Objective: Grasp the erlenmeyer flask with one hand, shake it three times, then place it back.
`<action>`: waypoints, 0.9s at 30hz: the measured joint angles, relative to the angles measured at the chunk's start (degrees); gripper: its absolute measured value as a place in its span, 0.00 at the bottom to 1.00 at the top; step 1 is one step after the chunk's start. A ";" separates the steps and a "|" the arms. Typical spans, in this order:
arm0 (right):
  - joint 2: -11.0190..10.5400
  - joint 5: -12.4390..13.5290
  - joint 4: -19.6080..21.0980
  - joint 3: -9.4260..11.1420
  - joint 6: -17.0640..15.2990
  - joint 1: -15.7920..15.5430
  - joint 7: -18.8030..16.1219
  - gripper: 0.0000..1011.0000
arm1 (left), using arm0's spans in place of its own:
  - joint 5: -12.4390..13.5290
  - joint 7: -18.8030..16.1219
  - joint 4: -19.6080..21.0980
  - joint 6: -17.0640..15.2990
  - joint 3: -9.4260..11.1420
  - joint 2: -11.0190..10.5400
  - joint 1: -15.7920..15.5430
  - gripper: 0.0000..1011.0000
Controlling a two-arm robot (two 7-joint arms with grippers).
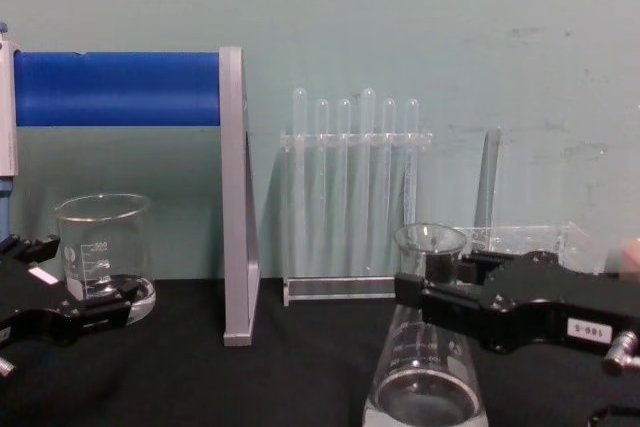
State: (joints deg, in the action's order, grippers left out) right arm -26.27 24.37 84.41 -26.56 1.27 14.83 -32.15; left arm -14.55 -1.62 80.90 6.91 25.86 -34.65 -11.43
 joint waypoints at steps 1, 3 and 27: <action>0.05 0.04 -0.15 -0.05 0.03 0.06 -0.06 0.45 | 0.00 0.00 0.00 0.00 0.00 0.00 0.00 0.99; 0.10 0.12 -0.42 -0.15 0.06 0.15 -0.16 0.45 | 0.00 0.00 0.00 0.00 0.00 0.00 0.00 0.99; 0.54 0.66 -3.13 -1.32 0.36 1.20 -1.31 0.45 | 0.00 0.00 0.00 0.00 0.00 0.00 0.00 0.99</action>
State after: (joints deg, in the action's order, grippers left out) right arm -25.73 25.03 81.27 -27.88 1.63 16.03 -33.46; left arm -14.55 -1.62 80.90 6.91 25.86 -34.65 -11.43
